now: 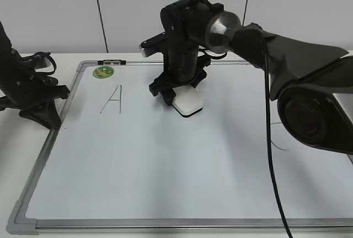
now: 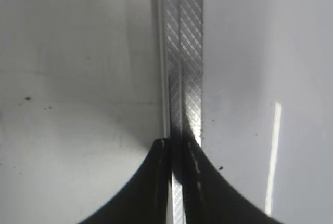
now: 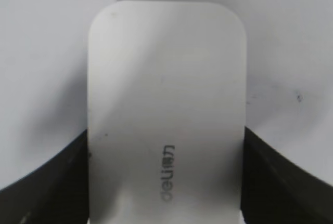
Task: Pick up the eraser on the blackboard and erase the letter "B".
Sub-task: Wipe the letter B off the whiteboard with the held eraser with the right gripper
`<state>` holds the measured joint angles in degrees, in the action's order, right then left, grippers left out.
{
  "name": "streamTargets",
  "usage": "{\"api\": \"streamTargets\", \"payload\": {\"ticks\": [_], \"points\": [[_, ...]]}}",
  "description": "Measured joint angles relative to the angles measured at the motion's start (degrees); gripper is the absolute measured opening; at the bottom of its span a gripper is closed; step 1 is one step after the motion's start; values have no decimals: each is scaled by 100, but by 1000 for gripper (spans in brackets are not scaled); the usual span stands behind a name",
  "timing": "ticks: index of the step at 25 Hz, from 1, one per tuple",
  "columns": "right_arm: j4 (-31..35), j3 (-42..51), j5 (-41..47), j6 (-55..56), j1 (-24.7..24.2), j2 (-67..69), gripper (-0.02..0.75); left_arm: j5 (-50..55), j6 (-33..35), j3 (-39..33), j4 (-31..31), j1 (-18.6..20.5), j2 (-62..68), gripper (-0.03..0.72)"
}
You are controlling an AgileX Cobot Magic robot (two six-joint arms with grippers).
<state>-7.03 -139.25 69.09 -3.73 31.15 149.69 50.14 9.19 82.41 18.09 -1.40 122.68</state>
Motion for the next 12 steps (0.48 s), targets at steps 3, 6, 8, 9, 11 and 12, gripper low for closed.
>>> {"api": "streamTargets", "payload": {"ticks": [3, 6, 8, 9, 11, 12], "points": [[-5, -5, 0, 0, -97, 0, 544, 0, 0, 0, 0, 0, 0, 29], [221, -14, 0, 0, -246, 0, 544, 0, 0, 0, 0, 0, 0, 29], [281, -28, 0, 0, -383, 0, 544, -11, 0, 0, 0, 0, 0, 29], [281, -28, 0, 11, -482, 0, 544, -11, 0, 0, 0, 0, 0, 29], [281, -34, 0, 22, -644, 0, 544, -11, 0, 0, 0, 0, 0, 29], [242, -43, 0, 24, -708, 0, 544, -11, 0, 0, 0, 0, 0, 29]]}}
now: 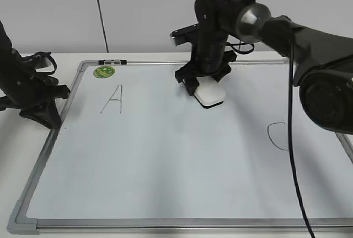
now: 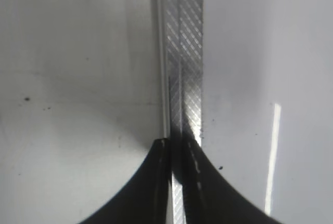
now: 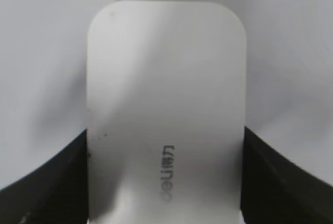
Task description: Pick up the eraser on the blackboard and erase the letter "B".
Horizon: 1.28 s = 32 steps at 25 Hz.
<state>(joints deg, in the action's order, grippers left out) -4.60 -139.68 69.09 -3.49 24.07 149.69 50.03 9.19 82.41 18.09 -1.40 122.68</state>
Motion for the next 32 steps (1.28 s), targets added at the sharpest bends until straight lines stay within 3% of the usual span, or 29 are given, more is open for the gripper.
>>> {"api": "streamTargets", "payload": {"ticks": [4, 11, 20, 28, 32], "points": [[-67, 0, 0, 23, -315, 0, 543, 0, 0, 0, 0, 0, 0, 29], [-176, 53, 122, -29, -416, -147, 543, 0, 0, 0, 0, 0, 0, 29], [-116, 423, 217, -231, -484, -1472, 543, -19, 0, 0, -24, 0, 0, 29], [-297, 2669, 207, 60, -577, -2547, 543, -19, 0, 0, -12, 0, 0, 29], [-292, 3860, 163, 247, -956, -3034, 543, -19, 0, 0, -4, 0, 0, 29]]}}
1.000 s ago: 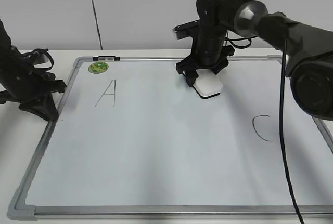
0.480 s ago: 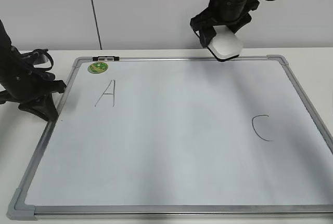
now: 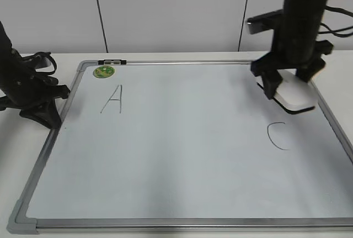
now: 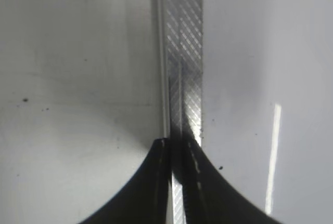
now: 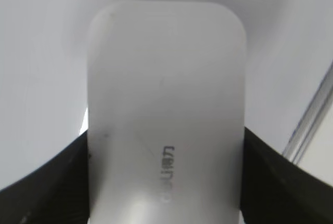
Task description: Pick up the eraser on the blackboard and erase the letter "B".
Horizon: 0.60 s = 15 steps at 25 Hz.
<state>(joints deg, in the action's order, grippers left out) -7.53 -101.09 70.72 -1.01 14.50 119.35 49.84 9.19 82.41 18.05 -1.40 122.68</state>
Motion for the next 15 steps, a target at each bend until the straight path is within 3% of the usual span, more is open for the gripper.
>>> {"api": "streamTargets", "payload": {"ticks": [9, 15], "points": [[46, 2181, -1375, 342, -1102, -1083, 543, 0, 0, 0, 0, 0, 0, 29], [135, 2429, -1911, 373, -1364, -1062, 543, 10, 0, 0, 0, 0, 0, 29]]}}
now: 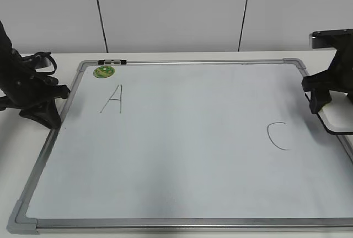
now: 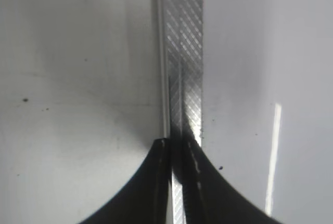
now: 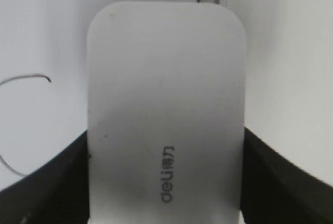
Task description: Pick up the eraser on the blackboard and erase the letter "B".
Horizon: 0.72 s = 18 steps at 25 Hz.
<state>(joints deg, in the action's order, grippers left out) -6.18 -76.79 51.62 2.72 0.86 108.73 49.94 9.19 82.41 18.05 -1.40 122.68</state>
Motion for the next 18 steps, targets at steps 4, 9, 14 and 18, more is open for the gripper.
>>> {"api": "streamTargets", "payload": {"ticks": [4, 9, 14, 18], "points": [[58, 0, -358, 22, -12, 113, 543, 0, 0, 0, 0, 0, 0, 29], [68, 0, -728, 145, -12, 371, 543, 0, 0, 0, 0, 0, 0, 29], [-47, 0, -890, 287, -12, 529, 543, 0, 0, 0, 0, 0, 0, 29], [-54, 0, -986, 300, -12, 712, 543, 0, 0, 0, 0, 0, 0, 30]]}}
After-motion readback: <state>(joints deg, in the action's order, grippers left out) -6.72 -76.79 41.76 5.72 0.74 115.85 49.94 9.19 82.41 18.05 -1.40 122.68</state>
